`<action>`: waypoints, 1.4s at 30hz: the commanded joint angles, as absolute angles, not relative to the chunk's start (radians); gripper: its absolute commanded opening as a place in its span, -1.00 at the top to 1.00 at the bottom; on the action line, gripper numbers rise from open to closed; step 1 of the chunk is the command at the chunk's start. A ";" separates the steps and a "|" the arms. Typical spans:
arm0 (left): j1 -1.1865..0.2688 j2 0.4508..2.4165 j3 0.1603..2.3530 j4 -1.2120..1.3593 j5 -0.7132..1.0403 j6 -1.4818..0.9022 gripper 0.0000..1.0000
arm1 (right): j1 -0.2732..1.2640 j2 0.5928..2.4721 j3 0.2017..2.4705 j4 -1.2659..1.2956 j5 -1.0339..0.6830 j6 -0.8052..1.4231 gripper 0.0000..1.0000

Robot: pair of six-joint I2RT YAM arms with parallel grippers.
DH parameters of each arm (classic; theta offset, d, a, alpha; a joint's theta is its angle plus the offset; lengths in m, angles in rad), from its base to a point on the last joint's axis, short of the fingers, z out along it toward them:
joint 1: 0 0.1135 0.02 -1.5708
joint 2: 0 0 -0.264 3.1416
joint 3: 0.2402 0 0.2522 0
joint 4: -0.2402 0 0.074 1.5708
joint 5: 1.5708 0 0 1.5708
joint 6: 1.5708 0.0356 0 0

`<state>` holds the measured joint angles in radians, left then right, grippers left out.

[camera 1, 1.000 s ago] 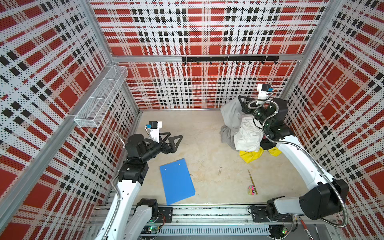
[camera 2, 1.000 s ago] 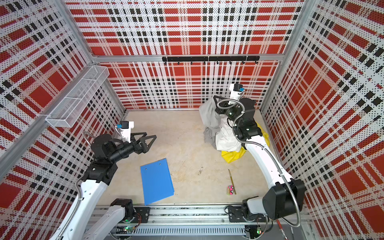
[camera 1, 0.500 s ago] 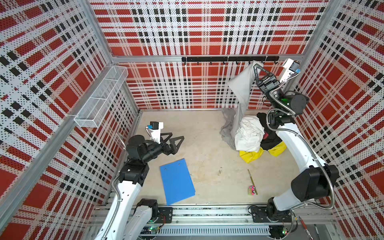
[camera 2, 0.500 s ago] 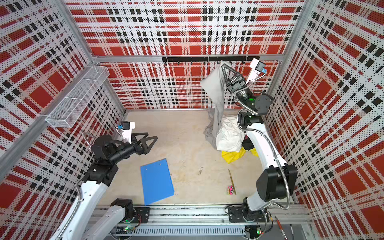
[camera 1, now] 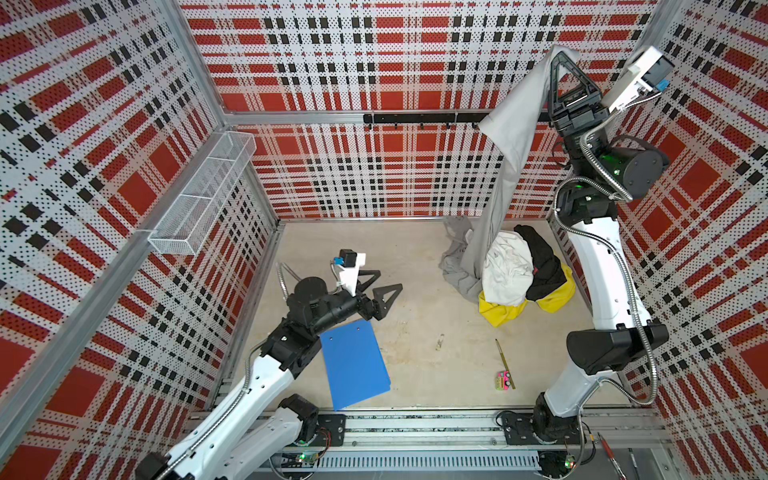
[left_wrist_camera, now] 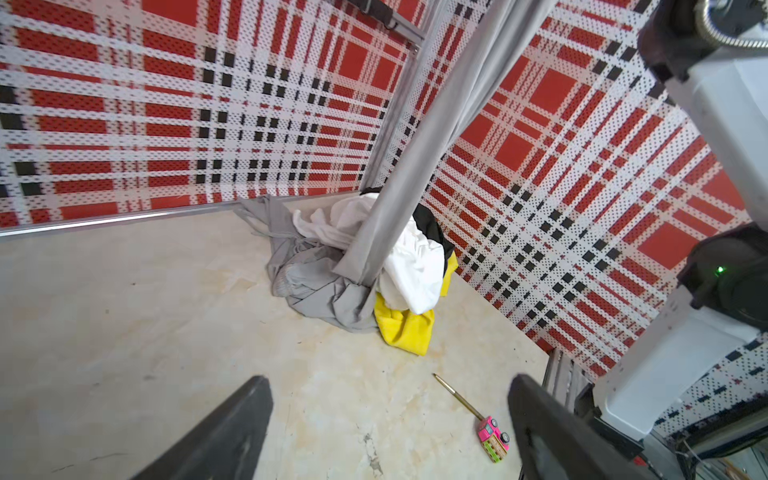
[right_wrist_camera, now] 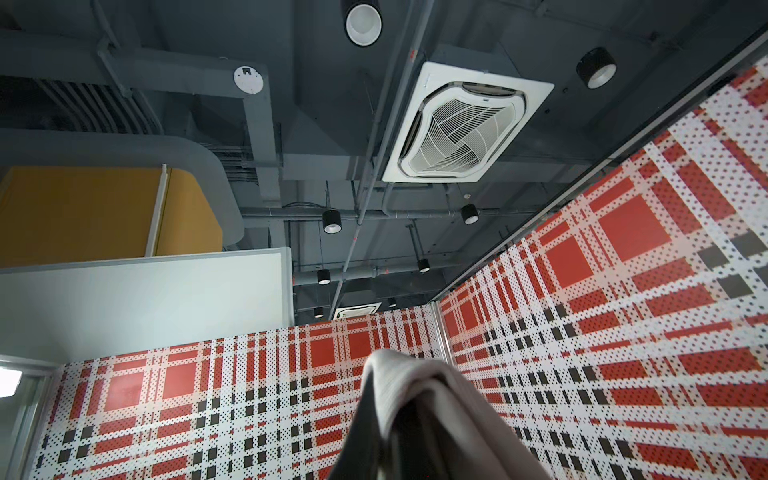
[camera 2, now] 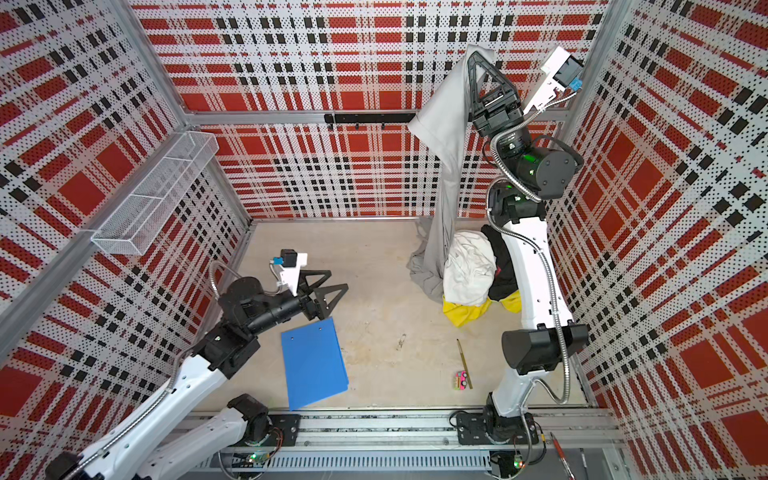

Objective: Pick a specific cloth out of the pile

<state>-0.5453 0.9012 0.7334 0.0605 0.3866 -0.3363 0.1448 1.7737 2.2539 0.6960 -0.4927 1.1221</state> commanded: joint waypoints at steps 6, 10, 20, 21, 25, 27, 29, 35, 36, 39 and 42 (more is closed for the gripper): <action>-0.690 1.298 0.830 0.468 0.350 -0.271 -0.83 | 0.144 1.718 2.202 0.722 -0.481 1.139 1.00; -0.703 1.521 0.971 0.514 0.408 -0.217 -0.83 | 0.144 1.639 2.067 0.755 -0.486 1.123 1.00; -0.715 1.935 1.267 0.562 0.456 -0.205 -0.76 | 0.144 1.572 2.029 0.707 -0.521 1.096 1.00; -0.716 1.956 1.289 0.563 0.461 -0.209 -0.73 | 0.144 1.566 2.025 0.700 -0.522 1.089 1.00; -0.713 2.045 1.370 0.552 0.464 -0.228 -0.71 | 0.144 1.543 1.994 0.708 -0.522 1.090 1.00; -0.712 2.081 1.402 0.551 0.475 -0.237 -0.66 | 0.144 1.534 1.977 0.713 -0.524 1.091 1.00; -0.715 2.108 1.430 0.552 0.486 -0.242 -0.51 | 0.144 1.527 1.959 0.716 -0.528 1.092 1.00; -0.715 2.165 1.502 0.553 0.495 -0.259 0.23 | 0.144 1.511 1.918 0.732 -0.534 1.103 1.00; -0.715 2.168 1.509 0.552 0.500 -0.262 0.45 | 0.144 1.509 1.911 0.731 -0.537 1.102 1.00; -0.716 2.135 1.493 0.551 0.500 -0.263 0.94 | 0.144 1.485 1.883 0.672 -0.537 1.053 1.00; -0.709 2.047 1.430 0.537 0.453 -0.232 1.00 | 0.144 1.422 1.803 0.549 -0.491 0.942 1.00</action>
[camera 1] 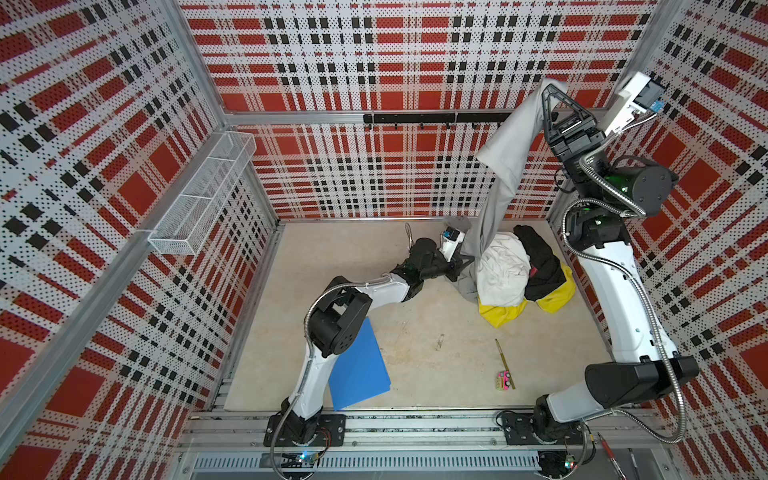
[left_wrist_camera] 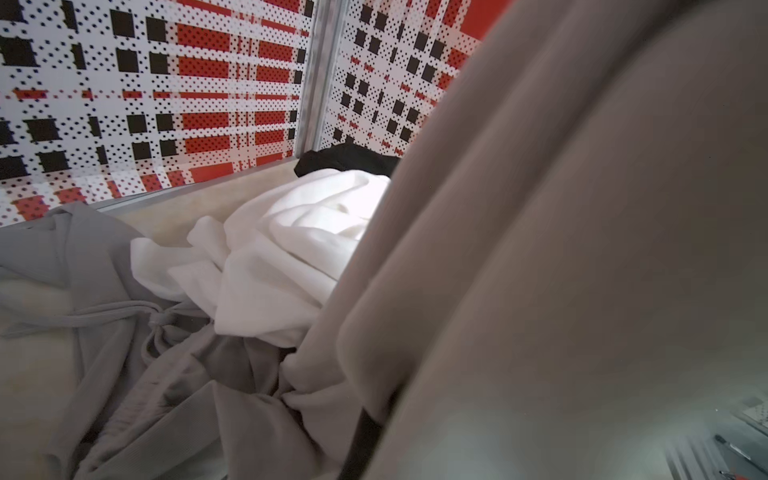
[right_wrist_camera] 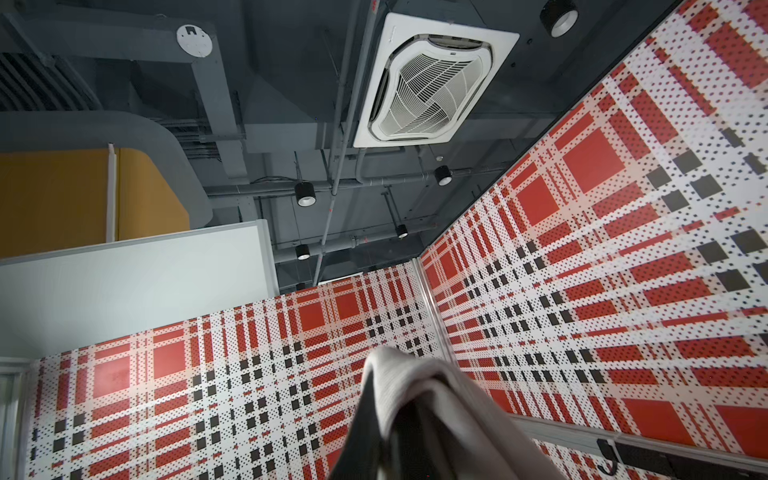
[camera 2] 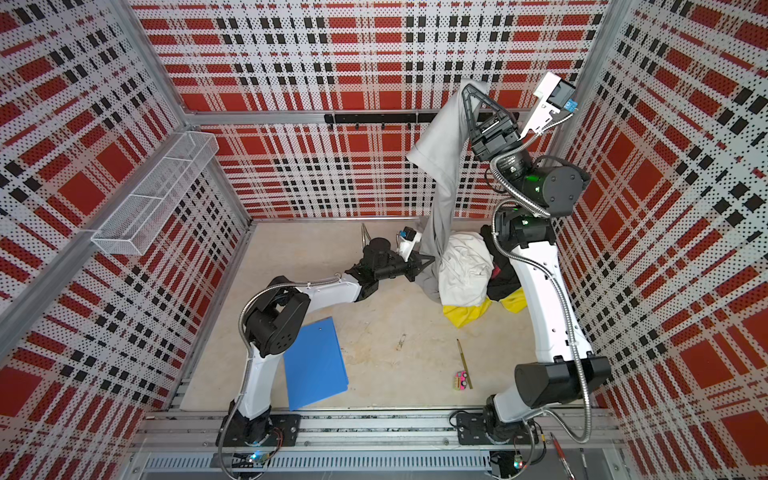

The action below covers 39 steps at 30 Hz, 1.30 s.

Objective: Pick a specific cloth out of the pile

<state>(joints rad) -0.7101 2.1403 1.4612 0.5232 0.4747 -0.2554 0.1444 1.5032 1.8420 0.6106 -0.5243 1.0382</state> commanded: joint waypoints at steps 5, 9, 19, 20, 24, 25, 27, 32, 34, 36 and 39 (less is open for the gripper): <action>-0.639 1.883 1.373 0.478 0.434 -0.239 1.00 | 0.131 1.290 1.623 0.281 -0.325 0.767 1.00; -0.582 1.783 1.380 0.400 0.447 -0.229 1.00 | 0.124 1.184 1.446 0.233 -0.265 0.707 0.97; -0.566 1.636 1.500 0.210 0.407 -0.125 1.00 | 0.167 1.061 1.060 0.118 -0.248 0.635 0.95; -0.567 1.632 1.526 0.194 0.406 -0.116 1.00 | 0.190 1.058 1.030 0.118 -0.247 0.624 0.94; -0.570 1.638 1.639 0.137 0.396 -0.091 1.00 | 0.300 1.093 0.971 0.066 -0.235 0.551 0.78; -0.570 1.641 1.665 0.134 0.393 -0.090 1.00 | 0.316 1.113 0.958 0.056 -0.251 0.542 0.70; -0.570 1.648 1.712 0.131 0.389 -0.090 1.00 | 0.328 1.146 0.933 0.038 -0.284 0.536 0.44; -0.580 1.677 1.842 0.122 0.402 -0.100 1.00 | 0.333 1.136 0.836 0.038 -0.236 0.522 -0.49; -0.591 1.689 1.880 0.123 0.410 -0.098 1.00 | 0.331 1.122 0.816 0.041 -0.224 0.511 -0.78; -0.600 1.706 1.917 0.121 0.430 -0.105 1.00 | 0.331 1.115 0.808 0.063 -0.249 0.497 -1.00; -0.619 1.724 1.967 0.106 0.459 -0.107 1.00 | 0.332 1.121 0.813 0.110 -0.332 0.479 -1.00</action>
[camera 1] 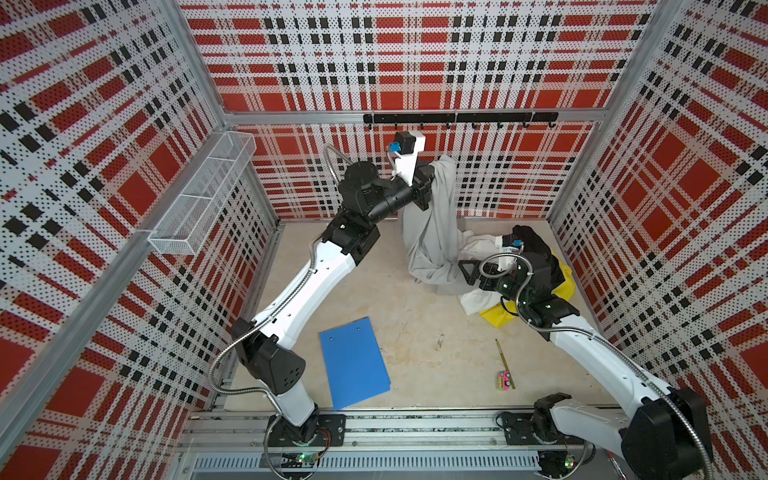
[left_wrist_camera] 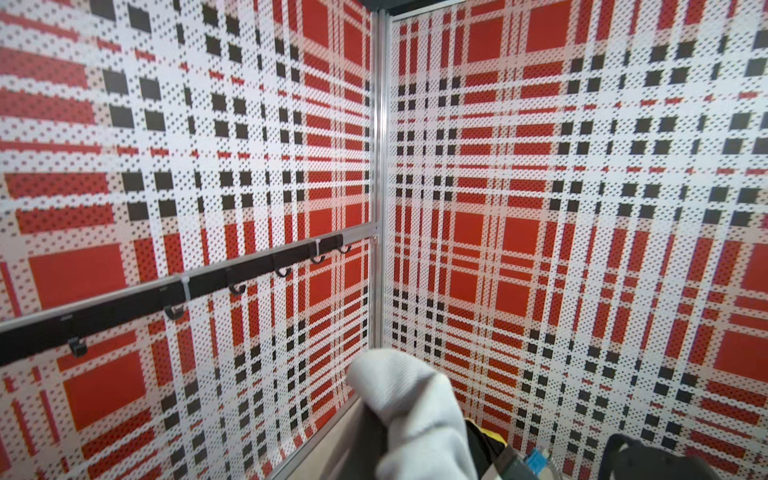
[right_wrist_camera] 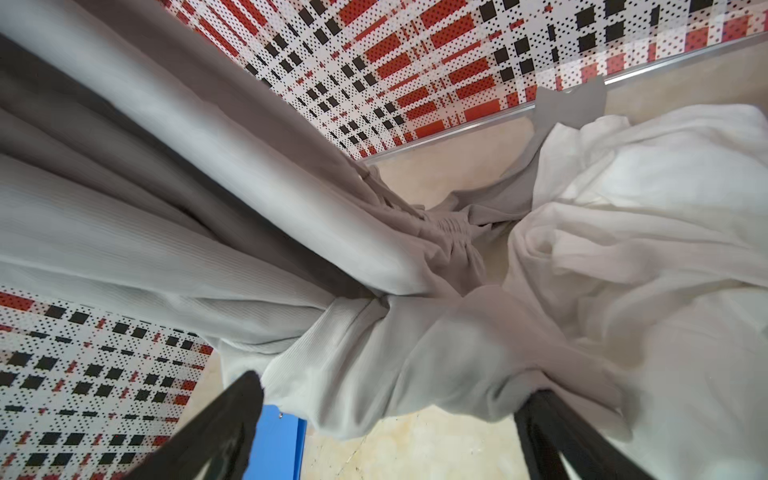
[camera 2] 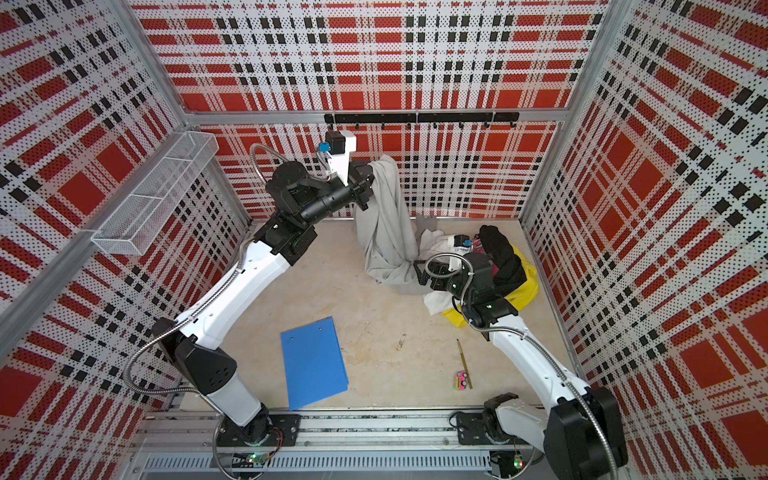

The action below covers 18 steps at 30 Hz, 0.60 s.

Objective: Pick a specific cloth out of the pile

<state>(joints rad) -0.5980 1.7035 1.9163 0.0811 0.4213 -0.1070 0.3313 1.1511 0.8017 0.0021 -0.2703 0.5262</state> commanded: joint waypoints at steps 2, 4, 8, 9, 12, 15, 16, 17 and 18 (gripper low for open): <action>-0.630 1.726 1.984 0.105 0.474 -0.110 1.00 | 0.331 1.124 0.815 0.144 -0.360 0.428 -1.00; -0.634 1.722 1.994 0.103 0.500 -0.124 1.00 | 0.324 1.128 0.815 0.166 -0.347 0.394 -1.00; -0.635 1.707 1.987 0.090 0.549 -0.135 1.00 | 0.286 1.147 0.834 0.214 -0.429 0.299 -1.00; -0.638 1.703 1.985 0.079 0.551 -0.127 1.00 | 0.279 1.148 0.840 0.215 -0.449 0.273 -1.00; -0.636 1.696 1.990 0.020 0.548 -0.083 1.00 | 0.270 1.140 0.871 0.136 -0.461 0.184 -1.00; -0.630 1.687 1.987 -0.012 0.552 -0.058 1.00 | 0.268 1.106 0.873 0.054 -0.418 0.134 -1.00; -0.628 1.685 1.985 -0.015 0.563 -0.057 1.00 | 0.268 1.091 0.866 0.039 -0.413 0.126 -1.00; -0.628 1.687 1.985 -0.020 0.570 -0.054 1.00 | 0.268 1.078 0.862 0.024 -0.410 0.119 -1.00; -0.628 1.688 1.986 -0.026 0.581 -0.051 1.00 | 0.267 1.065 0.859 0.005 -0.414 0.108 -1.00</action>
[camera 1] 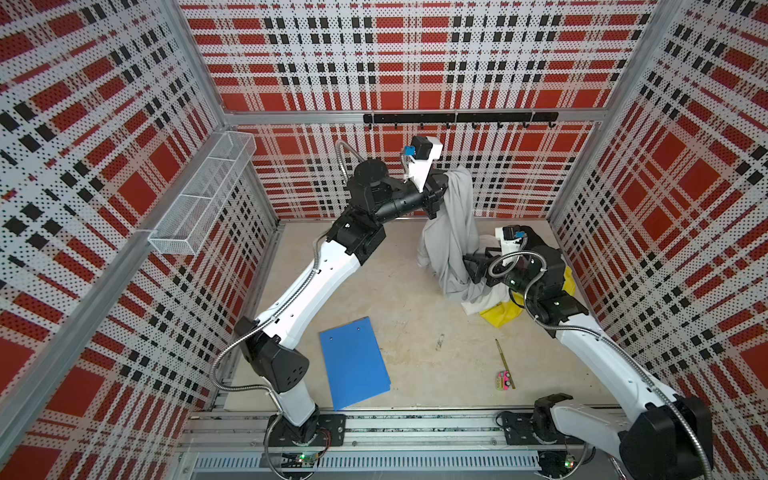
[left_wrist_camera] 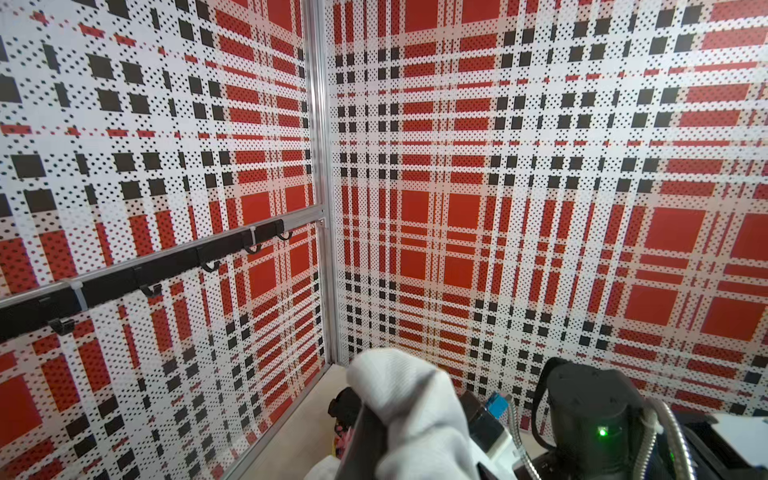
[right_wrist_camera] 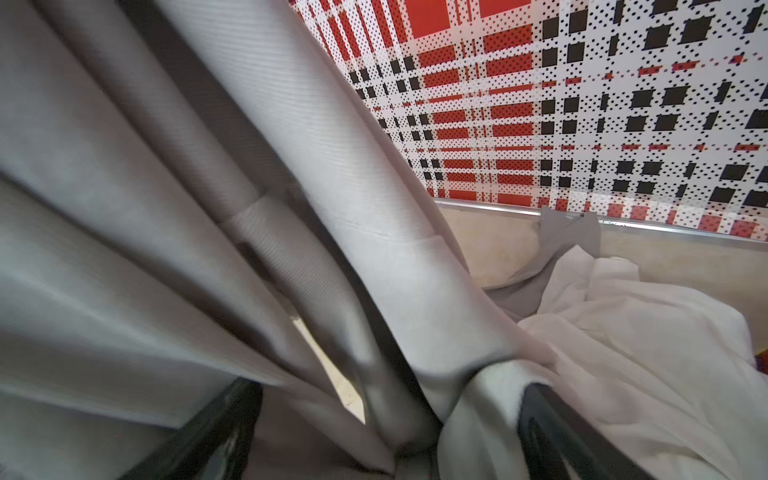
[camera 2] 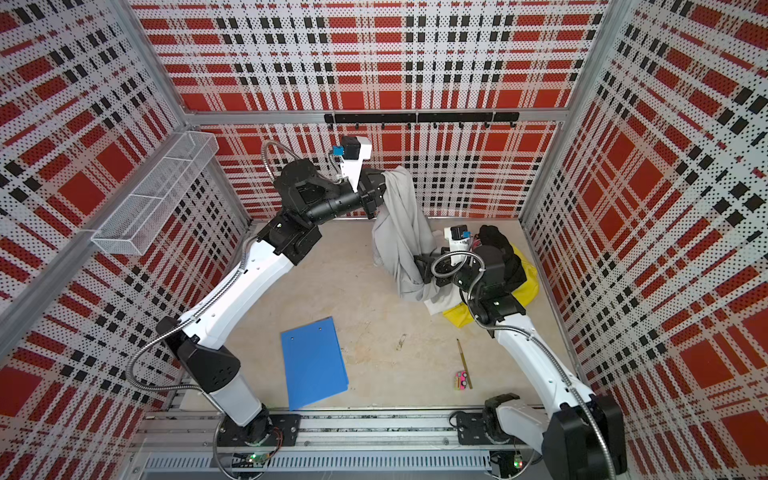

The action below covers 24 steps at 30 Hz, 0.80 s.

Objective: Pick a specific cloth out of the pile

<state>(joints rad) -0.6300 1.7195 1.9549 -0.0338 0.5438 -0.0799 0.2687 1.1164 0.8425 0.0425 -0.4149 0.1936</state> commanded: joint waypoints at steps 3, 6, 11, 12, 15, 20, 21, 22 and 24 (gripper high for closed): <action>-0.628 1.690 1.988 -0.048 0.625 -0.034 1.00 | 0.266 1.017 0.842 -0.002 -0.443 0.076 -1.00; -0.625 1.693 1.988 -0.070 0.637 -0.017 1.00 | 0.252 1.005 0.863 -0.022 -0.520 0.058 -1.00; -0.603 1.692 1.981 -0.062 0.711 -0.050 1.00 | 0.256 0.999 0.852 0.044 -0.603 0.076 -1.00; -0.605 1.692 1.980 -0.066 0.724 -0.046 1.00 | 0.258 1.000 0.855 0.041 -0.547 0.063 -1.00; -0.615 1.684 1.982 -0.103 0.740 -0.013 1.00 | 0.242 0.988 0.841 0.099 -0.417 0.055 -1.00; -0.608 1.672 1.982 -0.137 0.818 0.011 1.00 | 0.195 1.035 0.905 0.103 -0.559 0.037 -1.00; -0.605 1.672 1.983 -0.139 0.836 0.009 1.00 | 0.195 1.058 0.930 0.088 -0.601 0.023 -1.00; -0.603 1.672 1.983 -0.144 0.856 0.011 1.00 | 0.195 1.085 0.959 0.070 -0.651 0.012 -1.00; -0.599 1.676 1.989 -0.154 0.893 0.017 1.00 | 0.195 1.132 1.001 0.065 -0.763 0.005 -1.00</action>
